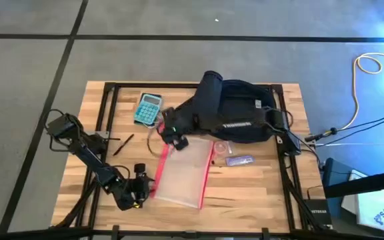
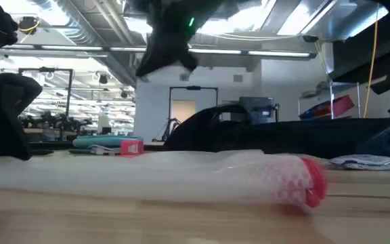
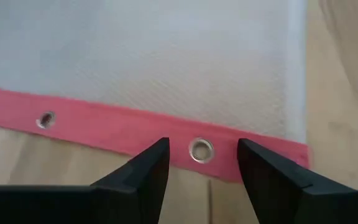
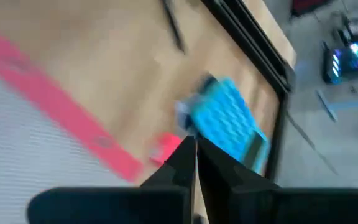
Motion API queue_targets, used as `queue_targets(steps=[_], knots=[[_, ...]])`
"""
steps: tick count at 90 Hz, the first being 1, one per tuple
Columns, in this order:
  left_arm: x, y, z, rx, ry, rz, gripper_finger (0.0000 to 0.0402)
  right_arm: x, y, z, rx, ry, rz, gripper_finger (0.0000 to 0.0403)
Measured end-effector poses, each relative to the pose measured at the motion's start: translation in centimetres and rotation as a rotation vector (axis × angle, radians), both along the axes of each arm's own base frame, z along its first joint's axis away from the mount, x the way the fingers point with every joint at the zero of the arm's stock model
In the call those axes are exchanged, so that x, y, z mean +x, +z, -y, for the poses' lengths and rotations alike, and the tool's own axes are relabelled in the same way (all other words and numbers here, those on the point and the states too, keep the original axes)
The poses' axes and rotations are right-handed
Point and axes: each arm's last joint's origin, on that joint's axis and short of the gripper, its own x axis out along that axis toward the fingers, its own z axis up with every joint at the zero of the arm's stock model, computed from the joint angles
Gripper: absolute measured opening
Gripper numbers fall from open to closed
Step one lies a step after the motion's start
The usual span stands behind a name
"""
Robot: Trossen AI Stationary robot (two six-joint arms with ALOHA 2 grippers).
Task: Unpack backpack
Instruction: Remove the black pen from the transparent zip bag
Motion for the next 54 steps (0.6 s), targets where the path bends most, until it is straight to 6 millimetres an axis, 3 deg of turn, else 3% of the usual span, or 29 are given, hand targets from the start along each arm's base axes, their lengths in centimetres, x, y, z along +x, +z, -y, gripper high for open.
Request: queue_targets(steps=[12, 25, 43, 54], knots=[[0.3, 0.0, -0.3, 0.011, 0.005, -0.003, 0.0175, -2.6, -0.6, -4.8, -0.043, -0.032, 0.021, 0.0], [0.4, 0.1, -0.3, 0.006, 0.005, 0.011, 0.0175, -6.7, -0.8, -7.9, 0.018, -0.12, 0.105, 0.0], [1.3, 0.6, -0.6, 0.075, 0.023, 0.083, 0.0175, -12.7, -3.7, -10.4, 0.099, -0.271, 0.192, 0.0], [3.3, 1.4, -1.1, 0.025, 0.019, 0.074, 0.0175, -15.1, -4.9, -10.8, 0.184, -0.315, 0.211, 0.0]])
